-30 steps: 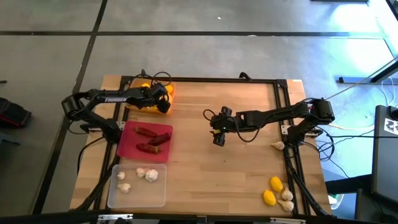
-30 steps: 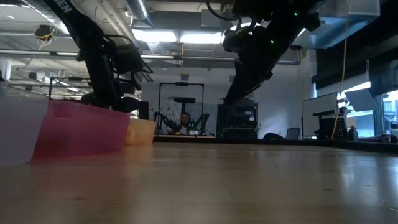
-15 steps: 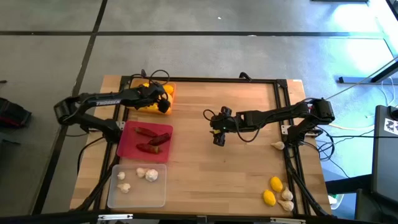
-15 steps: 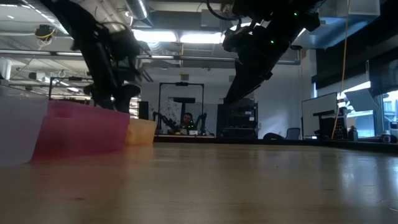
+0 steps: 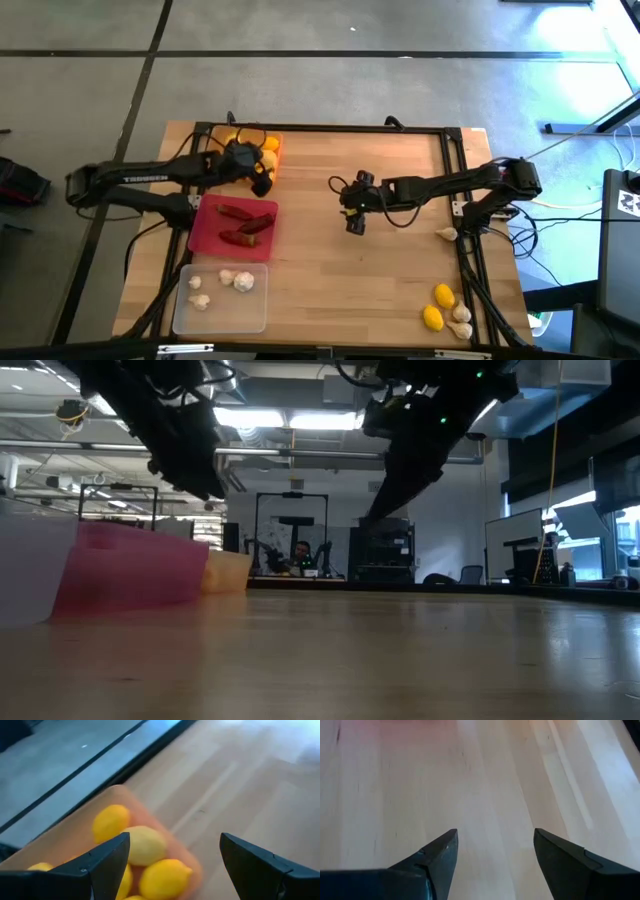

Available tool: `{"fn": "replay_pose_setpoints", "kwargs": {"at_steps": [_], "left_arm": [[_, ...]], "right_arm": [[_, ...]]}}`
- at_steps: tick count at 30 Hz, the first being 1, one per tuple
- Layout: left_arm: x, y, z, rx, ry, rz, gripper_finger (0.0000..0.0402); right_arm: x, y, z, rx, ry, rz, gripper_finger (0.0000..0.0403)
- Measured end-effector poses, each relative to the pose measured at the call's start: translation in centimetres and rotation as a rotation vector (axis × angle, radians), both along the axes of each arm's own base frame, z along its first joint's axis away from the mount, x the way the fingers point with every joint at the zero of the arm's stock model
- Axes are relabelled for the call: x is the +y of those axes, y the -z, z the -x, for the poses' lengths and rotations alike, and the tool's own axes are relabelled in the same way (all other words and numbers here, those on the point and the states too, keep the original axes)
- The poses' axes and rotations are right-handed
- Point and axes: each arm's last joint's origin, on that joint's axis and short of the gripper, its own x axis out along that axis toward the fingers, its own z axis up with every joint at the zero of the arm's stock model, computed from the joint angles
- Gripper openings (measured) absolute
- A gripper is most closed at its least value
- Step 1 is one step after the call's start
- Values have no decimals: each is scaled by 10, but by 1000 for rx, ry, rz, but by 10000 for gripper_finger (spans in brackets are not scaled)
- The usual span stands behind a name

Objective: Sort produce into baskets
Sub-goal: Put the garlic into the transparent bin

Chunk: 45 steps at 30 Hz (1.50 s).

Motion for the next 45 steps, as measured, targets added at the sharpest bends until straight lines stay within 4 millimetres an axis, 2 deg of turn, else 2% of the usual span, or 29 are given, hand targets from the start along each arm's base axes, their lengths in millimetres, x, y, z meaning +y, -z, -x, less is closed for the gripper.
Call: {"fn": "replay_pose_setpoints", "kwargs": {"at_steps": [4,8,13,17,19,25,28,32,40,45], "left_arm": [[-15,2,-6,12,85,-3,306],[-27,13,-10,-4,160,-21,306],[-41,25,-12,-54,218,-21,306],[-49,26,-13,-77,253,-17,306],[-52,26,-14,-82,265,-17,306],[-54,26,-14,-91,275,-17,306],[-54,26,-14,-97,269,-10,306],[-54,26,-14,-100,265,-7,306],[-54,26,-14,-99,265,-7,306],[-54,26,-14,-100,265,-7,306]], "right_arm": [[9,-11,11,71,-30,2,255],[20,-23,30,160,-49,-7,255],[29,-29,69,383,2,-55,255],[34,-32,103,609,117,-55,255],[37,-33,113,690,176,-52,255],[43,-34,126,828,257,-216,252],[43,-35,129,877,266,-242,242],[41,-22,135,917,276,-229,222],[39,25,153,1000,290,-275,188],[37,36,156,997,296,-268,182]]}}
